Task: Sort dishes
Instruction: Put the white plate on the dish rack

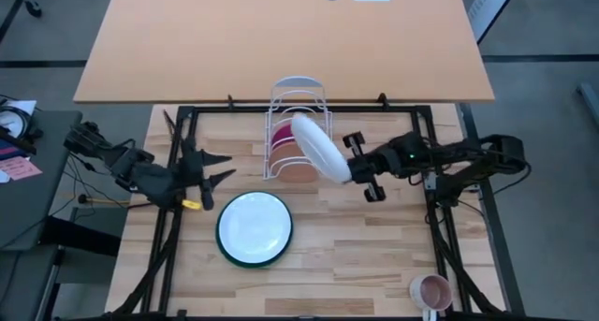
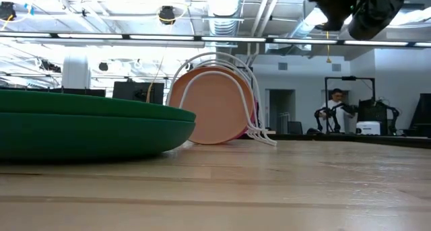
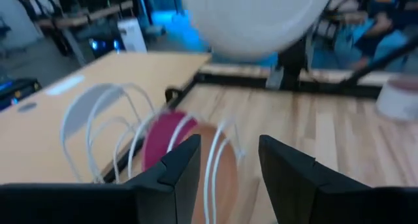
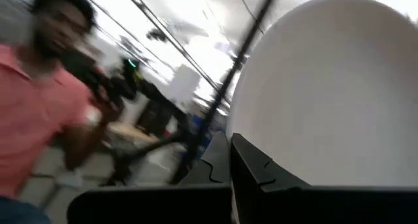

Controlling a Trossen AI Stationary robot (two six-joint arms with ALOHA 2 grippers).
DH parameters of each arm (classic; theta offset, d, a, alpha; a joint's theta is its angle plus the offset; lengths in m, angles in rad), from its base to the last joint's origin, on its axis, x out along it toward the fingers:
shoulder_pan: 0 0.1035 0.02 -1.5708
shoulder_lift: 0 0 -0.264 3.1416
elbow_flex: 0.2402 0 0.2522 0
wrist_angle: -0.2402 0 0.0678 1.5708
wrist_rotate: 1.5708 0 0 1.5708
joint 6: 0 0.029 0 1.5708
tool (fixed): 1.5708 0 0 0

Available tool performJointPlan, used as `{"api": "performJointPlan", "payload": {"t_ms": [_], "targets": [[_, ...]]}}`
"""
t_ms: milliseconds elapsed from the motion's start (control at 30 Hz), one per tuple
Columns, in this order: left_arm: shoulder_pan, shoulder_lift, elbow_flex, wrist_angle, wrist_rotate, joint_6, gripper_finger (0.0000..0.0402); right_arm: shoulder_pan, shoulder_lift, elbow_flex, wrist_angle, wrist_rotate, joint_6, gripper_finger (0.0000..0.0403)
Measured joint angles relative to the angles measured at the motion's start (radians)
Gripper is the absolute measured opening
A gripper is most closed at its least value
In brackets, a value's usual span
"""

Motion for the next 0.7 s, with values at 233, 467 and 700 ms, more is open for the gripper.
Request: {"api": "performJointPlan", "payload": {"t_ms": [233, 467, 700], "targets": [[0.038, -0.039, 0.000, 0.154, -0.001, 0.128, 0.0148, -0.001, 0.000, 0.000, -0.142, 0.089, -0.189, 0.0000], [0.096, -0.007, 0.000, 0.123, 0.002, 0.083, 0.0148, 0.121, -0.006, 0.016, -0.460, 0.449, -0.370, 0.0000], [0.133, 0.036, 0.000, 0.137, 0.001, 0.081, 0.0148, 0.269, -0.008, 0.203, -0.755, 0.877, -0.587, 0.0000]]}}
